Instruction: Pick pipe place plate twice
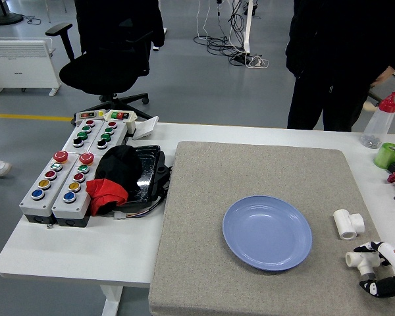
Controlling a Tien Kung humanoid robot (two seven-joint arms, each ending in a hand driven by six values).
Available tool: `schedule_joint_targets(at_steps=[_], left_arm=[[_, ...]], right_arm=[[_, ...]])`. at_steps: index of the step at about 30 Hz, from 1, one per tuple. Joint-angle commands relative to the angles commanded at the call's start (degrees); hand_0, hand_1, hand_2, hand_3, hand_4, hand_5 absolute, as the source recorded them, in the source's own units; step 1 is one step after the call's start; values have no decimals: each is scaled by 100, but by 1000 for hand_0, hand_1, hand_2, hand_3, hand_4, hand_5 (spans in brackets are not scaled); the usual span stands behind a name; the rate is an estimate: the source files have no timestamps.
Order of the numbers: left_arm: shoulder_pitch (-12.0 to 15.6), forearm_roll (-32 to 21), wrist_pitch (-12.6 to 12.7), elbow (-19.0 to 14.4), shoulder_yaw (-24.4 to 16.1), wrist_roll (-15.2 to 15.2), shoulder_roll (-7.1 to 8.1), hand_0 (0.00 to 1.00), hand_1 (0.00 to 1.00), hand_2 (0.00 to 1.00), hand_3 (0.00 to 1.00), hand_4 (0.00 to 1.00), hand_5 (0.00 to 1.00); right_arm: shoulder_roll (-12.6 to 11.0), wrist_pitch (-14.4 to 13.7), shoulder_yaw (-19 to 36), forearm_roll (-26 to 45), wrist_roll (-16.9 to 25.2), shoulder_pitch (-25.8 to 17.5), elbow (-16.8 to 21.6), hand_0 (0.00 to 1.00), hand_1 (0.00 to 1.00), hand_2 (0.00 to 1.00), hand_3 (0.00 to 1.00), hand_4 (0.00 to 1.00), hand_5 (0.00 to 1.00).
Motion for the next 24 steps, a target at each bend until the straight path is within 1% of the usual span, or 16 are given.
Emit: schedule_joint_targets(at_steps=[1, 2, 7, 10, 11, 13, 14, 17, 18, 19, 20, 21, 23, 24], left_arm=[[-2, -5, 0, 0, 7, 0, 2, 674, 671, 685, 624, 500, 998], [-2, -7, 0, 0, 9, -1, 3, 674, 669, 685, 623, 499, 998], [-7, -52, 10, -3, 37, 1, 6, 674, 669, 685, 623, 499, 998], [-9, -113, 22, -9, 79, 7, 8, 674, 669, 684, 624, 499, 998], [-9, -115, 23, -9, 81, 8, 8, 674, 669, 684, 624, 499, 998], [-8, -189, 41, -16, 146, 17, 8, 674, 669, 684, 624, 499, 998], [-6, -229, 53, -19, 176, 18, 8, 674, 670, 684, 624, 499, 998], [-1, -299, 67, -27, 231, 26, 9, 674, 670, 684, 624, 499, 998], [2, -338, 73, -34, 265, 33, 8, 674, 670, 684, 624, 499, 998], [5, -358, 75, -40, 285, 40, 7, 674, 670, 684, 624, 499, 998], [7, -370, 77, -44, 297, 45, 6, 674, 669, 685, 625, 499, 998], [9, -375, 77, -46, 303, 49, 5, 674, 669, 685, 625, 499, 998], [24, -400, 77, -59, 334, 65, 0, 674, 669, 685, 625, 499, 998], [28, -407, 78, -62, 341, 69, -2, 674, 669, 685, 625, 499, 998]], right_arm=[[-5, -19, 1, -3, 17, 27, 43, 501, 553, 608, 719, 620, 151], [-7, -24, 1, -4, 22, 35, 57, 467, 532, 594, 709, 608, 155], [-16, -36, -127, -64, 14, 225, 252, 467, 532, 594, 709, 608, 155], [24, -27, -422, -68, 19, 617, 345, 465, 533, 590, 706, 621, 168], [26, -26, -444, -68, 20, 652, 350, 465, 533, 590, 706, 621, 168], [50, 1, -747, -52, -9, 1035, 366, 465, 533, 590, 706, 621, 168], [74, 16, -891, -13, -11, 1214, 338, 470, 537, 593, 705, 611, 152], [156, 56, -1318, 73, -14, 1796, 208, 470, 537, 593, 705, 611, 152], [233, 77, -1534, 134, -21, 2049, 86, 470, 537, 593, 705, 611, 152], [313, 79, -1679, 171, -5, 2214, -20, 470, 537, 593, 705, 611, 152], [371, 80, -1837, 194, 5, 2434, -124, 491, 562, 597, 707, 594, 136], [402, 80, -1898, 204, 16, 2534, -166, 491, 562, 597, 707, 594, 136], [631, 65, -2214, 284, 70, 2899, -483, 491, 562, 597, 707, 594, 136], [693, 59, -2332, 311, 81, 3037, -607, 491, 562, 597, 707, 594, 136]])
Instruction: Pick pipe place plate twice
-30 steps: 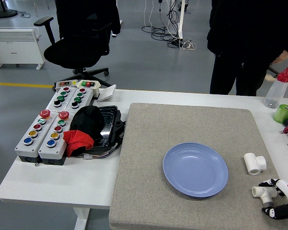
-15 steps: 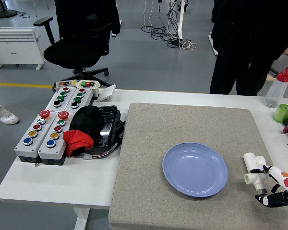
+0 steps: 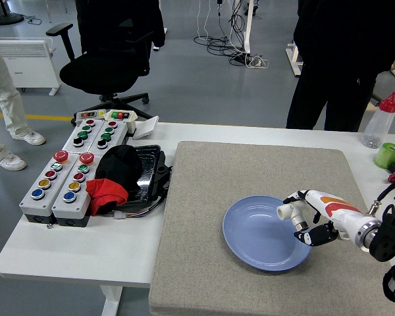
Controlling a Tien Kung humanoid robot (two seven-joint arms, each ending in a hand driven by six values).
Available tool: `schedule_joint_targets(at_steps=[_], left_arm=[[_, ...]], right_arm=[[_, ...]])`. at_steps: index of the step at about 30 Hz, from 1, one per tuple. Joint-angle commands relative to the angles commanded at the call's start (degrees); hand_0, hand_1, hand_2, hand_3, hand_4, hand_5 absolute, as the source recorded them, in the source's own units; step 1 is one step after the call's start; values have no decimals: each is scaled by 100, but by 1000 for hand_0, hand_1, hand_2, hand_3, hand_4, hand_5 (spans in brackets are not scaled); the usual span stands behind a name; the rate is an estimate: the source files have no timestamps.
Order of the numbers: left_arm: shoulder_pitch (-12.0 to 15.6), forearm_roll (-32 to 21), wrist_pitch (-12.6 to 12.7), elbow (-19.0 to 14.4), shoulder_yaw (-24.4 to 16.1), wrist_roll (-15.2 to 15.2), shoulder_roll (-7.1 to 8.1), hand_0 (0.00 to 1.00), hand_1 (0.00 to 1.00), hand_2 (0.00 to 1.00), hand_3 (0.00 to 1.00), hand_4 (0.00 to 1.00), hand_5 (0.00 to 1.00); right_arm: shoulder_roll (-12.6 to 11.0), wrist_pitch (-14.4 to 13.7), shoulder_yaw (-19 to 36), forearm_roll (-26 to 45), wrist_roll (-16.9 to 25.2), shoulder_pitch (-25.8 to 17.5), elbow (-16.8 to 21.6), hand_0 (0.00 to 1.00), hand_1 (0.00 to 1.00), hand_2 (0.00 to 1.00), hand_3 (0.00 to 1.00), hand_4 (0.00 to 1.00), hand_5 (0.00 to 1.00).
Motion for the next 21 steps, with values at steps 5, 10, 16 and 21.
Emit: schedule_joint_targets(at_steps=[5, 10, 16, 21], left_arm=[[17, -46, 13, -14, 53, 6, -8, 674, 669, 683, 624, 499, 998], [36, -72, 26, -17, 72, -4, -16, 674, 670, 683, 624, 499, 998], [51, -105, 35, -18, 95, -13, -20, 673, 669, 684, 623, 499, 998], [50, -159, 42, -16, 135, -21, -20, 673, 669, 684, 623, 500, 998]], right_arm=[[380, 113, -570, -16, 11, 499, -598, 531, 604, 614, 715, 600, 142], [682, 160, -922, -100, 144, 746, -1146, 808, 786, 839, 827, 706, 258], [840, 102, -1044, -175, 224, 864, -1488, 998, 935, 998, 998, 810, 359], [861, 6, -986, -176, 246, 905, -1633, 998, 967, 998, 998, 843, 365]])
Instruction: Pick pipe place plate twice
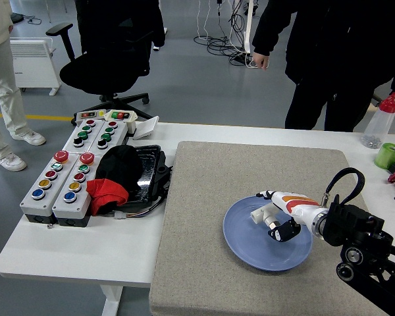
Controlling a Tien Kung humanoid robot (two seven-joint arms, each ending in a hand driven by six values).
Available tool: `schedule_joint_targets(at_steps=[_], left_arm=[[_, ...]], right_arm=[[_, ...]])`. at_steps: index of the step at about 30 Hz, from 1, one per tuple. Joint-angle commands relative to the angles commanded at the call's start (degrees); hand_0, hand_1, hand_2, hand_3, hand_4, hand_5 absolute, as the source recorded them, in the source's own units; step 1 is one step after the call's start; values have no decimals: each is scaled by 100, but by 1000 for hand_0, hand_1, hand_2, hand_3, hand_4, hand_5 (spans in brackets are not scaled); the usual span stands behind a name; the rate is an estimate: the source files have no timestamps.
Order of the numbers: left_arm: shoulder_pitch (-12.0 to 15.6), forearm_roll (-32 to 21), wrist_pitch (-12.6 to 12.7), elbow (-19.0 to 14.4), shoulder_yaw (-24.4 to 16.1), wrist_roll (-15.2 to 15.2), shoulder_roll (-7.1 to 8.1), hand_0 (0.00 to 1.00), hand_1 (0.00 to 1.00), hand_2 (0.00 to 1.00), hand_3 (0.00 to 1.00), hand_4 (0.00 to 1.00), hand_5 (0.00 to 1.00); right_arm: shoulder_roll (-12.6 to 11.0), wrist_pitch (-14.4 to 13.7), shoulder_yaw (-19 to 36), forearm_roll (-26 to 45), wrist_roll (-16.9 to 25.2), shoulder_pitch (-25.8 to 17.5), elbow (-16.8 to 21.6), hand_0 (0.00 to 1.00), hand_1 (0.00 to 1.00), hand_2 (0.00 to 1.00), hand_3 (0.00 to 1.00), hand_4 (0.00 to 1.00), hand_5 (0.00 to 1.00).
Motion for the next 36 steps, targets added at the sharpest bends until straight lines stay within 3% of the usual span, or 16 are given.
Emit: schedule_joint_targets(at_steps=[6, 12, 16, 18, 23, 36], left_arm=[[-7, -30, 11, 7, 3, -13, -3, 673, 669, 684, 623, 499, 998], [-34, -42, 19, 11, 4, -19, -9, 673, 668, 684, 623, 499, 998], [-43, -75, 24, 17, 29, -38, 9, 673, 668, 684, 623, 499, 998], [-46, -77, 21, 13, 34, -31, 12, 673, 669, 683, 622, 498, 998], [-42, -41, 6, 6, 21, -9, 10, 673, 667, 683, 622, 498, 998], [-54, -23, 14, 16, 0, -21, -3, 673, 668, 683, 622, 498, 998]], right_arm=[[-121, 105, 173, 243, -33, -35, 47, 998, 976, 998, 998, 845, 356], [-346, 48, 931, 125, -28, -201, 161, 998, 968, 998, 998, 845, 367], [-706, 234, 1347, 233, -107, -110, -4, 998, 968, 998, 998, 845, 367], [-928, 365, 1269, 456, -138, -29, -164, 998, 965, 998, 998, 845, 364], [-1121, 467, 940, 850, -132, 14, -468, 998, 959, 998, 998, 842, 364], [-1137, 538, 506, 1177, -152, -82, -999, 982, 937, 998, 998, 843, 365]])
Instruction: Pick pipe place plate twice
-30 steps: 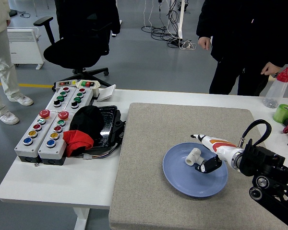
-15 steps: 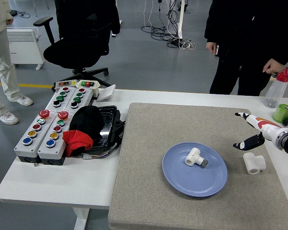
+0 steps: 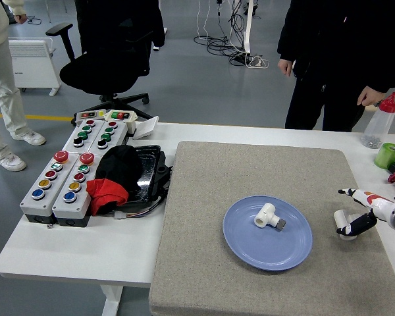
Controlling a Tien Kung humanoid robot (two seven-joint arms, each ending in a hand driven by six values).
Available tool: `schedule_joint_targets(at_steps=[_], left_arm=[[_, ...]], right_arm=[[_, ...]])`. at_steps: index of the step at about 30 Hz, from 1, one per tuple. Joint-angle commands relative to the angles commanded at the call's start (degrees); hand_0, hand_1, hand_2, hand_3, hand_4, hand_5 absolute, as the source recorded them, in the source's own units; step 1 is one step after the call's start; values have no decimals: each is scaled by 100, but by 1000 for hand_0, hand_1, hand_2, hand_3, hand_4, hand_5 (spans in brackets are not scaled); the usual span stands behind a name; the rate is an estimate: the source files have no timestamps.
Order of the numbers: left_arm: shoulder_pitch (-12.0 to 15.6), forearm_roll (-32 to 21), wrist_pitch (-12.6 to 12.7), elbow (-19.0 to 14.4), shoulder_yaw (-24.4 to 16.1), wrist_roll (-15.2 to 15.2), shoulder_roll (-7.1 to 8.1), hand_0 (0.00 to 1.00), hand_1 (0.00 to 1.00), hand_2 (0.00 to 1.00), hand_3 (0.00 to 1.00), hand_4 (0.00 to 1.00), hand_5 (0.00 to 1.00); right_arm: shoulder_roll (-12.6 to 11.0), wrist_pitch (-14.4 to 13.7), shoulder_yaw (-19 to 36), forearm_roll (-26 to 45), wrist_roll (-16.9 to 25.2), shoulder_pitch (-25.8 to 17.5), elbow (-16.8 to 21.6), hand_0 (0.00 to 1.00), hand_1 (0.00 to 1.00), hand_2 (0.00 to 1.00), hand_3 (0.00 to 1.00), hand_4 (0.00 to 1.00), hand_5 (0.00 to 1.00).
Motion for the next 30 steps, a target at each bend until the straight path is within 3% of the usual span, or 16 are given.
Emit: schedule_joint_targets(at_steps=[4, 5, 10, 11, 17, 18, 23, 24, 30], left_arm=[[-3, 10, -1, 1, -5, 0, -1, 673, 668, 683, 622, 498, 998], [-3, 12, -2, 1, -6, 1, -1, 672, 667, 683, 622, 497, 998], [-4, 21, -4, 1, -8, 5, -2, 672, 667, 683, 622, 497, 998], [-6, 23, -4, 1, -8, 5, -3, 672, 667, 683, 623, 497, 998], [-8, 48, -10, 3, -19, 14, -6, 672, 667, 683, 623, 497, 998], [-7, 54, -12, 3, -22, 17, -7, 672, 667, 683, 622, 496, 998], [3, 105, -27, -3, -55, 41, -11, 672, 667, 683, 622, 496, 998], [5, 117, -30, -4, -64, 46, -12, 672, 667, 683, 623, 495, 998], [30, 171, -44, -6, -103, 57, -12, 672, 667, 683, 623, 495, 998]], right_arm=[[50, -56, -125, 7, 55, 36, -240, 982, 937, 998, 998, 843, 365], [56, -59, -145, 19, 63, 40, -278, 734, 746, 788, 885, 797, 305], [76, -136, -272, 156, 183, 40, -457, 734, 746, 788, 885, 797, 305], [77, -186, -295, 181, 219, 36, -493, 505, 566, 611, 794, 674, 164], [43, -318, -330, 202, 373, 9, -510, 505, 566, 611, 794, 674, 164], [37, -339, -322, 195, 397, 2, -499, 381, 469, 541, 758, 645, 144], [-15, -411, -229, 182, 486, -37, -357, 381, 469, 541, 758, 645, 144], [-25, -414, -202, 177, 484, -41, -323, 327, 422, 514, 730, 622, 126], [-135, -447, 118, 7, 412, -99, 253, 320, 415, 510, 725, 618, 127]])
